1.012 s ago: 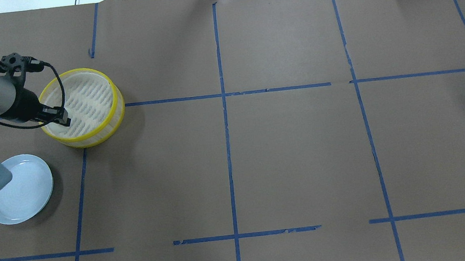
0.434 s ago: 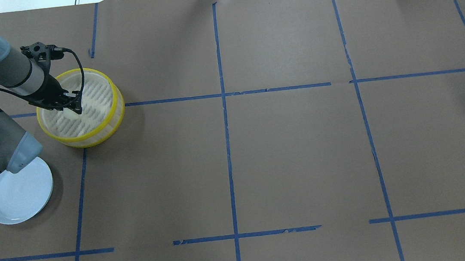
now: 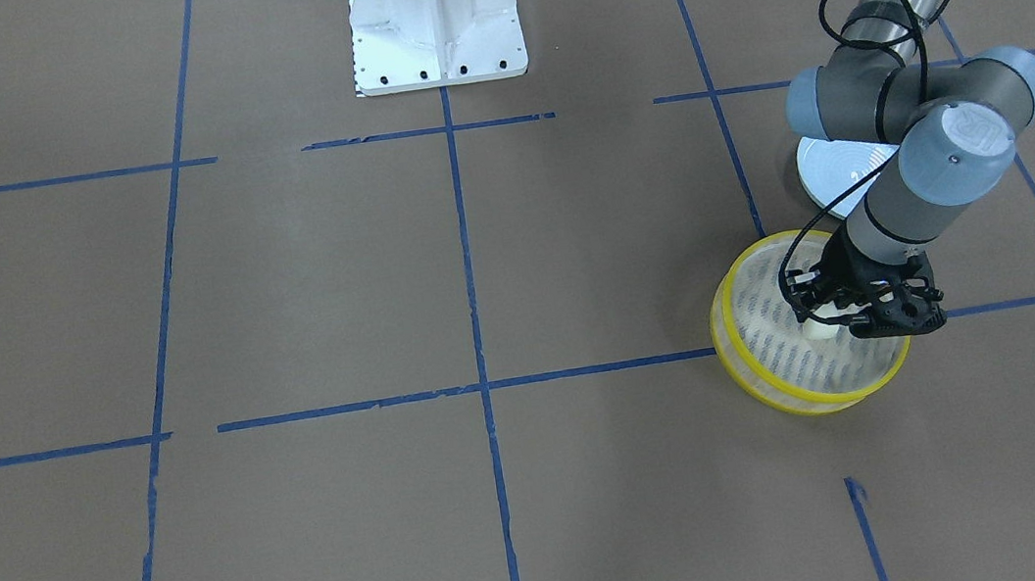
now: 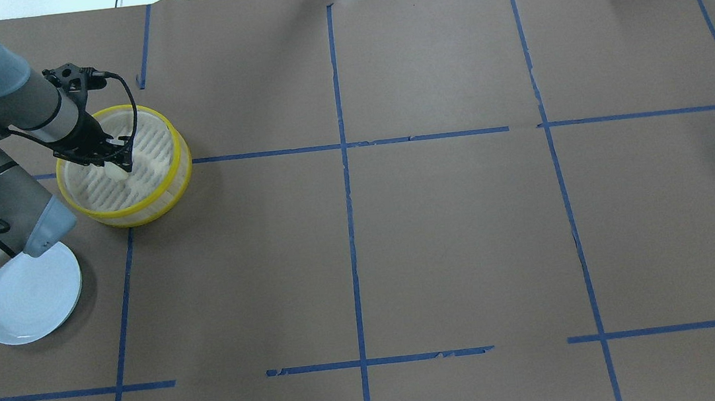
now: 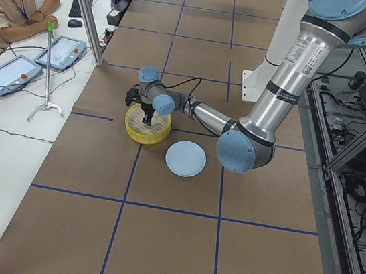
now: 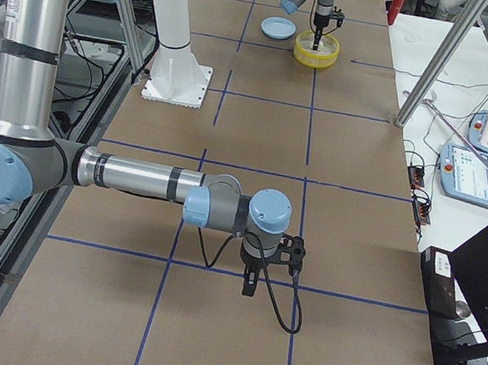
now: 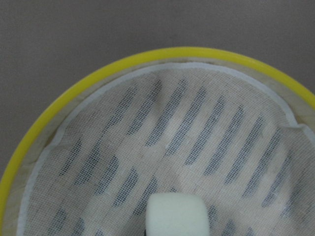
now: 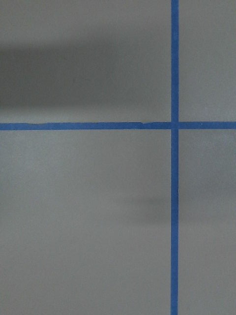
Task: Place bun in steamer
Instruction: 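Lower the bun into the steamer basket and open the left gripper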
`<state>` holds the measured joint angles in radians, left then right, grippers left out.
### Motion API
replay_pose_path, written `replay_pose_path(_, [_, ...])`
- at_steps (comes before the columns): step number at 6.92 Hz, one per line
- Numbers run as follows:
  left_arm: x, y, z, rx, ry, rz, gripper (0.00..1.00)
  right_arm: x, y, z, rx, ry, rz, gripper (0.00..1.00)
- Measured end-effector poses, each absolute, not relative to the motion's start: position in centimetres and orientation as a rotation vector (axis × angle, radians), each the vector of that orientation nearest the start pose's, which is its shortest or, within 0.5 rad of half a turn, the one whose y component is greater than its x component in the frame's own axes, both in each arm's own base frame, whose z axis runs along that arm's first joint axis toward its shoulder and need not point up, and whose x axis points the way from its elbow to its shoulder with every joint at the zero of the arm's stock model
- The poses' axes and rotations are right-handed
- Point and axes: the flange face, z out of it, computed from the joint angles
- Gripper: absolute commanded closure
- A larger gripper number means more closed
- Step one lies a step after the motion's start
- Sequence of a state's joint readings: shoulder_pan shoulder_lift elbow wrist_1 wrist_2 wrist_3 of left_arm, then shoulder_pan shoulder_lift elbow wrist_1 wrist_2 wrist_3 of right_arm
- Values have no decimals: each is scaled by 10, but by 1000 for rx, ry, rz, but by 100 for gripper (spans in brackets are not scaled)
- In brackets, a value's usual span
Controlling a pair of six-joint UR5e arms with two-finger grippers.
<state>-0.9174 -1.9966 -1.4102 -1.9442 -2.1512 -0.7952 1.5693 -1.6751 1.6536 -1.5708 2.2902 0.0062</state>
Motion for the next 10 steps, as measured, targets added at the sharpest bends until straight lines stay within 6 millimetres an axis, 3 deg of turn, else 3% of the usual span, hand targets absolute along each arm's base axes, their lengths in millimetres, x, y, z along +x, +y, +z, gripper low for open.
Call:
replay_pose_path(2, [354,-592,452,99,835,53,61,67,-446,671,-22,-719,12,0])
replay_pose_path(3, [355,-592,452,100,836,54,54,67,-446,671,-22,-719,12,0])
replay_pose_path(4, [356,-591,452,99,836,56,40,67,-446,671,-22,-719,12,0])
replay_pose_path(6, [356,-590,452,101,837,60,3,67,-446,671,-23,-719,12,0])
replay_pose_path(8, [355,-591,451,121,826,56,0,67,-446,671,-23,-719,12,0])
replay_pose_path(10, [340,-595,431,181,824,36,0,67,-446,671,-23,-719,12,0])
